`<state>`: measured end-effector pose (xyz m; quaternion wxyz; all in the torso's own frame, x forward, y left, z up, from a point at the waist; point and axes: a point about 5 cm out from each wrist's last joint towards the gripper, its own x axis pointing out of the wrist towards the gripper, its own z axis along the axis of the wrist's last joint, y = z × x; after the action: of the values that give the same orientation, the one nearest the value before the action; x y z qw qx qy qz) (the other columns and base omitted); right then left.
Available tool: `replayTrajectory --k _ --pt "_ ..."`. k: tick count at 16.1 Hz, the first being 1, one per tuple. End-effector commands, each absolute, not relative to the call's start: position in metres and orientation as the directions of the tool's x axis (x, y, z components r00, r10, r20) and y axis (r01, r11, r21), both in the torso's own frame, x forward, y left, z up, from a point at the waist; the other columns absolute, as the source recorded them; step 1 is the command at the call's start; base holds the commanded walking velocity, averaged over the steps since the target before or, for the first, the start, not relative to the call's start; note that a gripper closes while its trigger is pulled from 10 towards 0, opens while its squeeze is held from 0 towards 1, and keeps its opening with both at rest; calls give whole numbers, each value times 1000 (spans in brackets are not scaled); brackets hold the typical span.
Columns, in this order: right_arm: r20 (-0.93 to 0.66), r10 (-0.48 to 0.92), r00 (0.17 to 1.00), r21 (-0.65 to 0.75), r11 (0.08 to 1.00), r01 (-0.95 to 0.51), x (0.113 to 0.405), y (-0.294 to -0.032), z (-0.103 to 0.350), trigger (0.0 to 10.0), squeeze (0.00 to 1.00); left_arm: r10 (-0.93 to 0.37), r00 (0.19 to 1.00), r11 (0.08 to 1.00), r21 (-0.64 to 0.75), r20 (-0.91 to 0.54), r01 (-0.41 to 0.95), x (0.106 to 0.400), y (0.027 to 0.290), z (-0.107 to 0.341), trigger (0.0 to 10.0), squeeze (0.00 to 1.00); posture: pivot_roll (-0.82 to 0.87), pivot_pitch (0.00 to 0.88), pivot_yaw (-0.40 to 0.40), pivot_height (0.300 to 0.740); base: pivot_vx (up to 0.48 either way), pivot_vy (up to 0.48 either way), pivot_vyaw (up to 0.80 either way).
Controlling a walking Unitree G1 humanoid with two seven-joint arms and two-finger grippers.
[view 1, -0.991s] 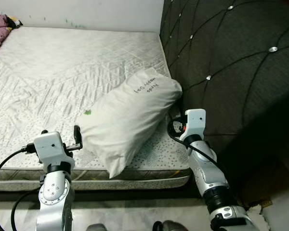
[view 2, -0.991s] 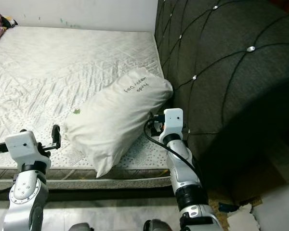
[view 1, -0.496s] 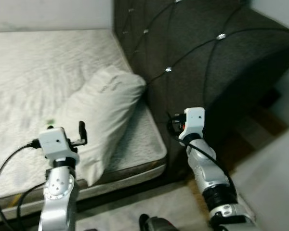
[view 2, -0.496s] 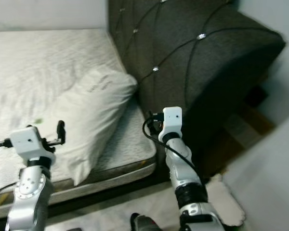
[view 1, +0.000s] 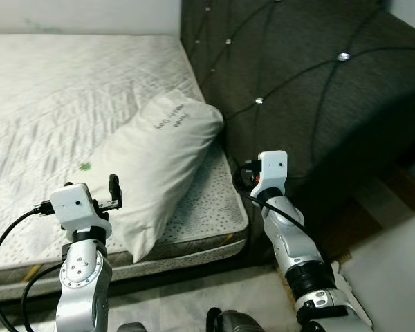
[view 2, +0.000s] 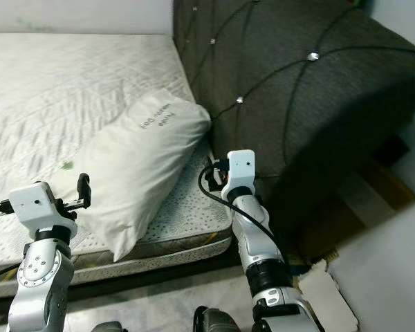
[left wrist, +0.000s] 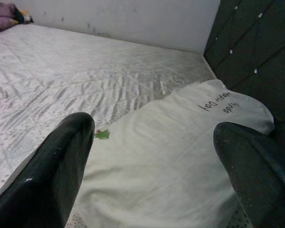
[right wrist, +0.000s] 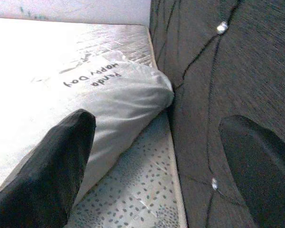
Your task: Clean up the room
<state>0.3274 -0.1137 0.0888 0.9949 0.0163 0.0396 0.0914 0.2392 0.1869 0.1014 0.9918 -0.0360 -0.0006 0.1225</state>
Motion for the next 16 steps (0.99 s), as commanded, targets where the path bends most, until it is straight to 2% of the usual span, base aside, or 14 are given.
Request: replayTrajectory --k 1,6,14,16 --pt "-78 186 979 35 982 -184 330 -113 91 10000 0 253 967 965 -73 1 -253 238 189 105 10000 0 170 88 -68 740 0 480 0" --pt "-79 184 980 36 983 -182 331 -113 91 10000 0 254 967 965 -74 -2 -253 240 188 106 10000 0 167 93 -71 740 0 480 0" --pt "-86 188 978 28 982 -186 333 -113 90 10000 0 204 978 976 -89 35 -201 241 182 111 10000 0 164 83 -76 740 0 0 0" --pt "-88 190 978 23 982 -189 333 -113 89 10000 0 201 979 976 -93 39 -196 242 182 111 10000 0 166 81 -78 740 264 0 0"
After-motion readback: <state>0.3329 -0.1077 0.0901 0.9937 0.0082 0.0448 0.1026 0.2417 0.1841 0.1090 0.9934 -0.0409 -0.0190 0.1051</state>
